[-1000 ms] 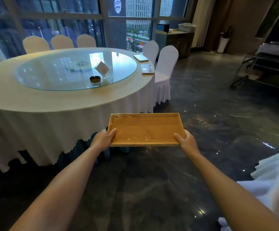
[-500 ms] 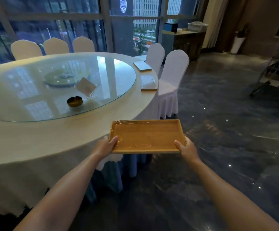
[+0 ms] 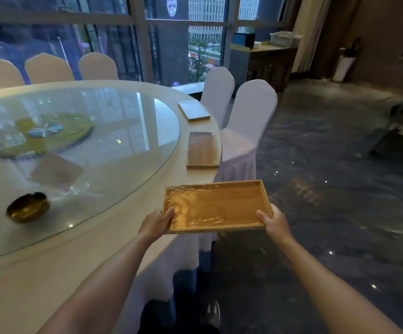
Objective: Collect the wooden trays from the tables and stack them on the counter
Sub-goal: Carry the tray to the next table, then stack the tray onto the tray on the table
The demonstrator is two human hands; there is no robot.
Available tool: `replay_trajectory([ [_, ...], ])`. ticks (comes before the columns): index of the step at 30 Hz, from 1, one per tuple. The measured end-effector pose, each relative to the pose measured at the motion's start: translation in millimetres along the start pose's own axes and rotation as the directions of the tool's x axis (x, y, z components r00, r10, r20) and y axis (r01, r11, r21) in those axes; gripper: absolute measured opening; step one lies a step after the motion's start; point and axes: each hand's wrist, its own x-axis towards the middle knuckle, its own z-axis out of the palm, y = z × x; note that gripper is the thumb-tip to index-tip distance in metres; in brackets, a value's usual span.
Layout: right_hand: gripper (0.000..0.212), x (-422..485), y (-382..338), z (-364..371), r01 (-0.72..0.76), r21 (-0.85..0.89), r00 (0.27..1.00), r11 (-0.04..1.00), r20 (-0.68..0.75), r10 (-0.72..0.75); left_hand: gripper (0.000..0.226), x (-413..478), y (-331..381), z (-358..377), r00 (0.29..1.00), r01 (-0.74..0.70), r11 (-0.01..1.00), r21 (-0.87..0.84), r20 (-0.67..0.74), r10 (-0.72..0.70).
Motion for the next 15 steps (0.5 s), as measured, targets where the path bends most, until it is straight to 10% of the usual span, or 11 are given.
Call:
replay_trajectory([
  [15, 0.041, 349.0, -72.4, 44.3, 0.057, -0.101, 0.952, 0.993, 0.304, -0.023, 0.053, 245.5, 85.3, -8.1, 0.974, 0.228, 0.956, -0.182, 0.043, -0.224],
])
